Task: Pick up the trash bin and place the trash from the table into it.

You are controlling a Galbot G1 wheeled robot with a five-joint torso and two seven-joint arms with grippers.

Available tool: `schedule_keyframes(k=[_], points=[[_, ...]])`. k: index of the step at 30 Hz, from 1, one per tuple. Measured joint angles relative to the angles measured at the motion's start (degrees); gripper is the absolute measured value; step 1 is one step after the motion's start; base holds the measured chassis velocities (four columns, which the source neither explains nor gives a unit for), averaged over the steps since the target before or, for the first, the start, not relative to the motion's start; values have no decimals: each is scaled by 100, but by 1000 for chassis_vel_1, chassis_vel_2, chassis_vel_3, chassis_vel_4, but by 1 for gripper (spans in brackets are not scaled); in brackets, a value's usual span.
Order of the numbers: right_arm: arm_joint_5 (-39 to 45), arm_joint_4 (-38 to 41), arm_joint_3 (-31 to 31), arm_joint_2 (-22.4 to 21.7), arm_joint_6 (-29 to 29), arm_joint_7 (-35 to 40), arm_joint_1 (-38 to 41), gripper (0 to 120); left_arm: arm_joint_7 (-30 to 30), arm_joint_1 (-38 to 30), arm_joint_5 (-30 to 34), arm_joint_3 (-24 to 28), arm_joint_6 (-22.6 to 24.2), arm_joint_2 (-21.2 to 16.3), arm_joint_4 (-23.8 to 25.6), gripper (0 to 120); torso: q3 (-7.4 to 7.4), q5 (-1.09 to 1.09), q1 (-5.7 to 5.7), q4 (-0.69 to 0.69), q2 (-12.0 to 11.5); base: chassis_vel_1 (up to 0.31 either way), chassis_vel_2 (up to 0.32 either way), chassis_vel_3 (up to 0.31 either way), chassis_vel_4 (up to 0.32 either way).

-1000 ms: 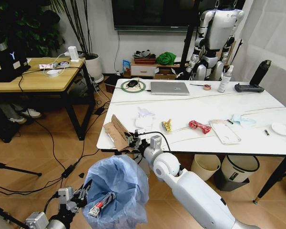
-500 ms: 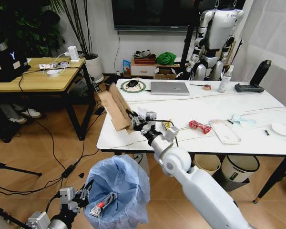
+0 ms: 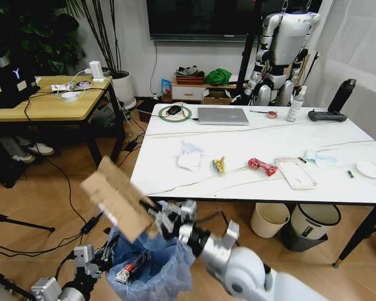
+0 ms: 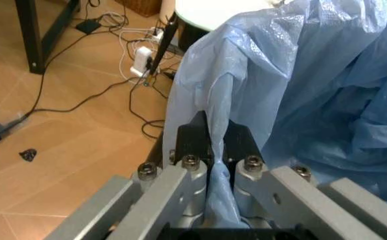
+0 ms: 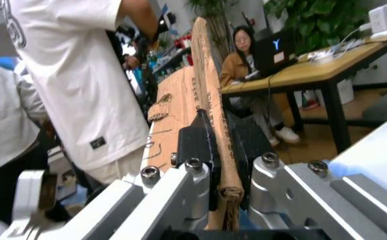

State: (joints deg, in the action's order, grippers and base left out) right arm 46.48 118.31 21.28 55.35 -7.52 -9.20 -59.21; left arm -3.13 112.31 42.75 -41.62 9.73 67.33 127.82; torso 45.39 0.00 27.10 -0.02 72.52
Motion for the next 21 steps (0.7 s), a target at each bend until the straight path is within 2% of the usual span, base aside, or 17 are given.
schedule_keyframes(k=[3, 8, 10, 12, 15, 18, 21], points=[[-199, 61, 62, -141, -50, -22, -169, 3, 22, -11, 65, -60, 9, -1, 59, 0, 0, 0, 0, 0, 0, 0, 0, 0, 0], [-387, -27, -5, -60, -48, -22, -200, 5, 35, 35, 75, -60, 16, 36, 137, 0, 0, 0, 0, 1, 0, 0, 0, 0, 0], [-489, -67, -76, -35, -43, -22, -220, 15, 39, 55, 78, -49, 19, 55, 169, 0, 0, 0, 1, 2, 0, 0, 0, 0, 0], [-517, -68, -137, -32, -39, -21, -248, 18, 41, 62, 83, -48, 21, 60, 180, 0, 0, 0, 1, 1, 0, 0, 0, 0, 0], [-539, 11, -424, -51, -24, -35, -377, 33, 45, 66, 92, -46, 23, 67, 186, 0, 1, 0, 1, 1, 0, 0, 0, 0, 0], [-540, 66, -535, -66, -21, -47, -442, 39, 46, 57, 96, -41, 23, 63, 171, 0, 1, 0, 1, 0, 0, 0, 0, 0, 0], [-508, 190, -863, -19, -25, -71, -518, 53, 48, 29, 107, -20, 26, 58, 138, 0, 1, -1, 1, -1, 0, 0, 0, 0, 0]])
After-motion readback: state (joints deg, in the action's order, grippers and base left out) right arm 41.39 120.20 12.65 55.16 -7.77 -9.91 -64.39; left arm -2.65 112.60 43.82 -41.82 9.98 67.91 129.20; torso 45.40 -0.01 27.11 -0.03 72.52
